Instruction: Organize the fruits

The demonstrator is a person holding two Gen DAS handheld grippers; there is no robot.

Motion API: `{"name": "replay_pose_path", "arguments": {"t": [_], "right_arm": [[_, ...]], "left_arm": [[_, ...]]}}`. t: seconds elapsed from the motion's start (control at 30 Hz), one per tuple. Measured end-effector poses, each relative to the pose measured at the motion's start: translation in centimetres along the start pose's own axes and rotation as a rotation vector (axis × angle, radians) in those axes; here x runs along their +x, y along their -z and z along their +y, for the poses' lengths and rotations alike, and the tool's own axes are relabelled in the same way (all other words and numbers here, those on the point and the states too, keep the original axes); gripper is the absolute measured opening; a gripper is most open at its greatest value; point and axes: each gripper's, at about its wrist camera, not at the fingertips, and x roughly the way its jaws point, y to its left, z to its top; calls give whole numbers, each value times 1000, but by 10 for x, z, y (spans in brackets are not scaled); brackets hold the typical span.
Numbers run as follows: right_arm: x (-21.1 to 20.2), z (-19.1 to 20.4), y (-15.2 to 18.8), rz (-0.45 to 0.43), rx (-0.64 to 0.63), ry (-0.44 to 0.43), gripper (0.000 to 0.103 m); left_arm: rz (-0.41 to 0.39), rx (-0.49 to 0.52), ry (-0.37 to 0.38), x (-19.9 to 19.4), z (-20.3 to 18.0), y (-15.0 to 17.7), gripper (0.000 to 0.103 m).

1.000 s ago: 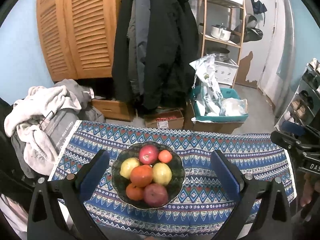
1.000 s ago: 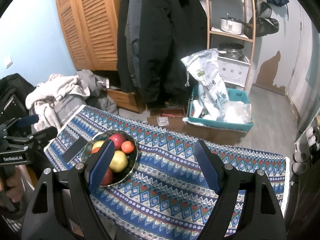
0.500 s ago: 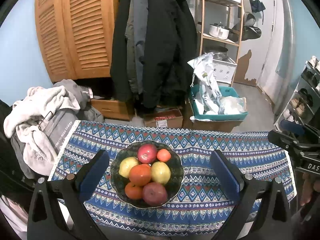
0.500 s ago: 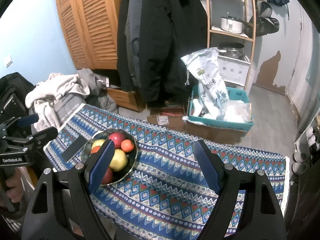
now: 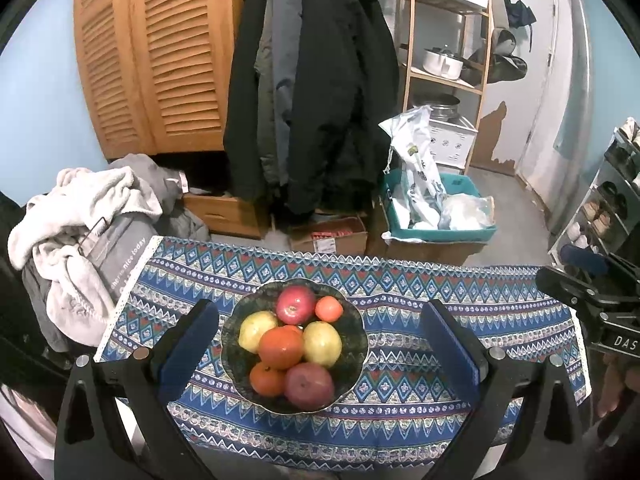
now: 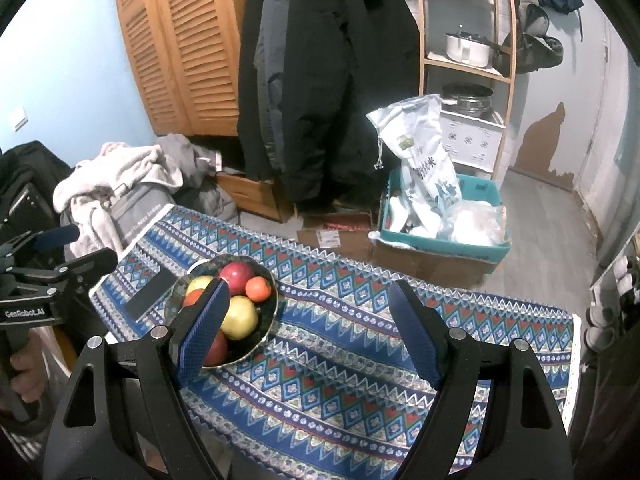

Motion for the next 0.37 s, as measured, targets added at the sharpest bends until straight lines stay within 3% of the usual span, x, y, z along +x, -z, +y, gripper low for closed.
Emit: {"name": "replay_pose_path", "arguments": {"t": [0.37], "right_arm": [[1, -1, -1, 3, 5, 0, 81]], "left_arm": [[-4, 11, 7, -1, -1, 0, 102]]}}
